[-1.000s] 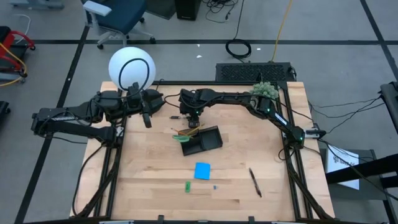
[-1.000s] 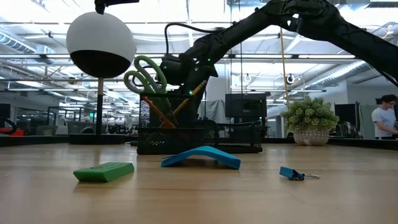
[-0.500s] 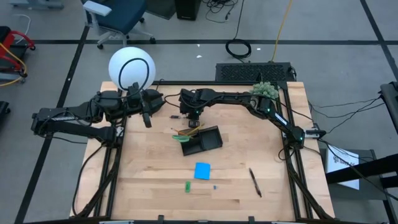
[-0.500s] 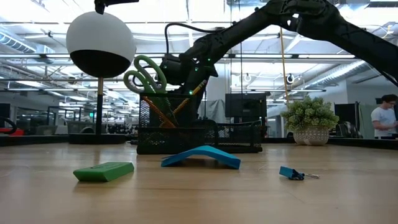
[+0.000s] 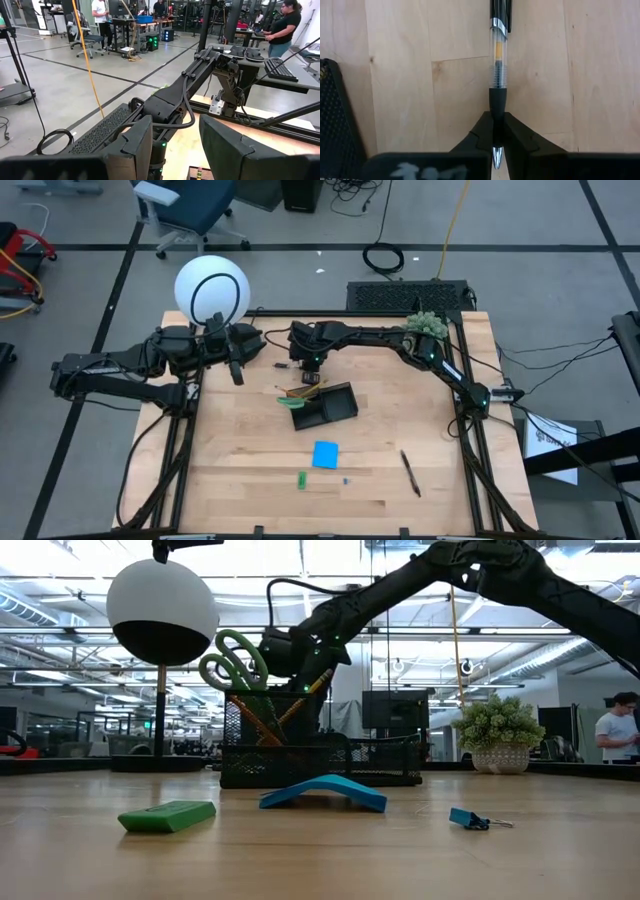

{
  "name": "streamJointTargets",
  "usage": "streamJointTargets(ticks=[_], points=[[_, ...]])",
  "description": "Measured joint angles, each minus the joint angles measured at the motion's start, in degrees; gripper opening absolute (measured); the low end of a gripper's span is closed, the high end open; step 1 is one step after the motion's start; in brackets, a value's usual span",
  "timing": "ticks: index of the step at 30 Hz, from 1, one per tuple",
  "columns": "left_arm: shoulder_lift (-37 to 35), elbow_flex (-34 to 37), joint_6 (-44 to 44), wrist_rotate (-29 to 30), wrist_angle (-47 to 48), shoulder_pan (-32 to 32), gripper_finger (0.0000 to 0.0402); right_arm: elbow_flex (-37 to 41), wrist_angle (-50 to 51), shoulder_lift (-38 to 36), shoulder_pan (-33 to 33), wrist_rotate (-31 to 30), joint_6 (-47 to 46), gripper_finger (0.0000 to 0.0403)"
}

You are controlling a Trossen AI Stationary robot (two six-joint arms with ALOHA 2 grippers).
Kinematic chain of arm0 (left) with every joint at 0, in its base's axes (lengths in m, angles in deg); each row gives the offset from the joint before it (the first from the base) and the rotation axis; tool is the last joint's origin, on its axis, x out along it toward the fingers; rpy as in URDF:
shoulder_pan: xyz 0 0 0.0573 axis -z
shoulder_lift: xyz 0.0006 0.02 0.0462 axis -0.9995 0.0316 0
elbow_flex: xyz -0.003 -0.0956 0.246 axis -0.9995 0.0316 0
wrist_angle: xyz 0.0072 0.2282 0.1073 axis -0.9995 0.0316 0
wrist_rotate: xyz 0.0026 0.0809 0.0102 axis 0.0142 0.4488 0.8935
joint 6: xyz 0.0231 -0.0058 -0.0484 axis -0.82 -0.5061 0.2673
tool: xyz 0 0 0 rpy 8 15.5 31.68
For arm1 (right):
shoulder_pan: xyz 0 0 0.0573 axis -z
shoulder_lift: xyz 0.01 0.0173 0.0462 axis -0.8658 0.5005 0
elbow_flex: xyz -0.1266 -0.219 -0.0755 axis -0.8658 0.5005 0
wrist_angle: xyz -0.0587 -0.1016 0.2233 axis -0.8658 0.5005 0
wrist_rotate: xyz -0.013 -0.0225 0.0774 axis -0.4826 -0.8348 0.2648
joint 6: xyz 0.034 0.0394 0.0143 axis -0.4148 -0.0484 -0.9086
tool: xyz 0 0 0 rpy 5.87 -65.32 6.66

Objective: Pick and place office supplies into organizer
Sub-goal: Put the left black pen into the black desk organizer

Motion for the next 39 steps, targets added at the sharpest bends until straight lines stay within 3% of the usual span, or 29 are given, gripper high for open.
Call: streamJointTargets(ticks=[26,39], points=[[0.0,0.0,-0.8,0.0,-0.2,0.0,0.0159,0.0,-0.2,-2.5,0.7,0.0,-5.6,0.0007],[0.0,0.0,-1.5,0.0,-1.8,0.0,0.0159,0.0,-0.5,-3.4,0.7,5.7,-12.4,0.0007]])
